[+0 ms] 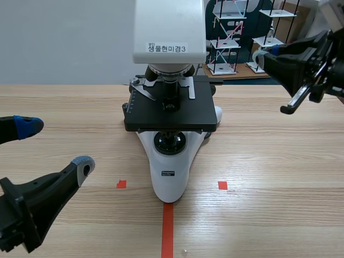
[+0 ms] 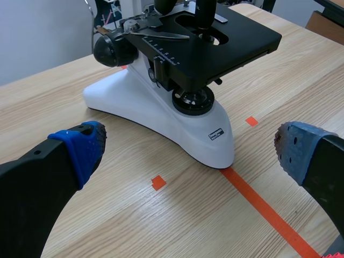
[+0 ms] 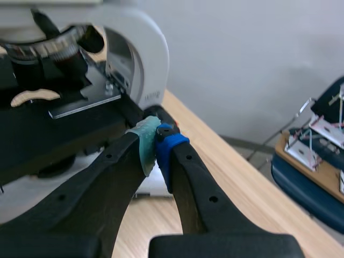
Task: Point at the revolving nosepiece
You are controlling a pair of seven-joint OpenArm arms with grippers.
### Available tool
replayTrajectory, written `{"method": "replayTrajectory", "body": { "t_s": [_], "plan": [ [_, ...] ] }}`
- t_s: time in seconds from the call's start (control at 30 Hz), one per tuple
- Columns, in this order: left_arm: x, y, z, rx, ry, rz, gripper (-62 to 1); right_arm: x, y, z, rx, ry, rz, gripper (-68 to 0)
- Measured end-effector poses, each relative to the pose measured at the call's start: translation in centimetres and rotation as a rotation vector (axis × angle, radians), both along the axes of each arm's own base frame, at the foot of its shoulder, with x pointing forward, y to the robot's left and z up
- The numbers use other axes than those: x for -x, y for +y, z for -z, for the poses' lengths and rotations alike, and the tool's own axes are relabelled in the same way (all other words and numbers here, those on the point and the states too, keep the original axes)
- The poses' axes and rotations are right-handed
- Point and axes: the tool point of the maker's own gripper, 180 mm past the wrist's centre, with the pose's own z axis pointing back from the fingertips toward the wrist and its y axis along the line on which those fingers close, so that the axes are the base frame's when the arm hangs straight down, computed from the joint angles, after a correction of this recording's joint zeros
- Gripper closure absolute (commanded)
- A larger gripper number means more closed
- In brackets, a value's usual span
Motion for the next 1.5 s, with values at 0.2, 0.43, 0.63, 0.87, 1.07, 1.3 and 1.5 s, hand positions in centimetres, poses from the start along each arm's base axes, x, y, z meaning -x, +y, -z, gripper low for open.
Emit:
{"method": "replayTrajectory", "body": {
  "t_s": [0.2,0.43,0.63,0.87,1.07,1.3,1.5],
  "plan": [
    [0.0,0.0,0.0,0.0,0.0,0.0,-62.3,-0.2,2.0,-1.2,0.003,-0.031,-0.091,-0.4],
    [0.0,0.0,0.0,0.0,0.0,0.0,-62.3,-0.2,2.7,-1.5,-0.002,-0.04,-0.114,-0.4],
    [0.0,0.0,0.0,0.0,0.0,0.0,-62.3,0.2,3.5,-0.8,0.002,-0.022,-0.137,-0.4],
    [0.0,0.0,0.0,0.0,0.0,0.0,-62.3,0.2,3.5,-0.6,0.015,-0.022,-0.138,-0.4],
    [0.0,0.0,0.0,0.0,0.0,0.0,-62.3,0.2,3.5,-0.6,0.014,-0.023,-0.138,-0.4],
    [0.0,0.0,0.0,0.0,0.0,0.0,-62.3,0.2,3.5,-0.6,0.014,-0.023,-0.138,-0.4],
    [0.0,0.0,0.0,0.0,0.0,0.0,-62.3,0.2,3.5,-0.6,0.014,-0.023,-0.138,-0.4]
  ]
}}
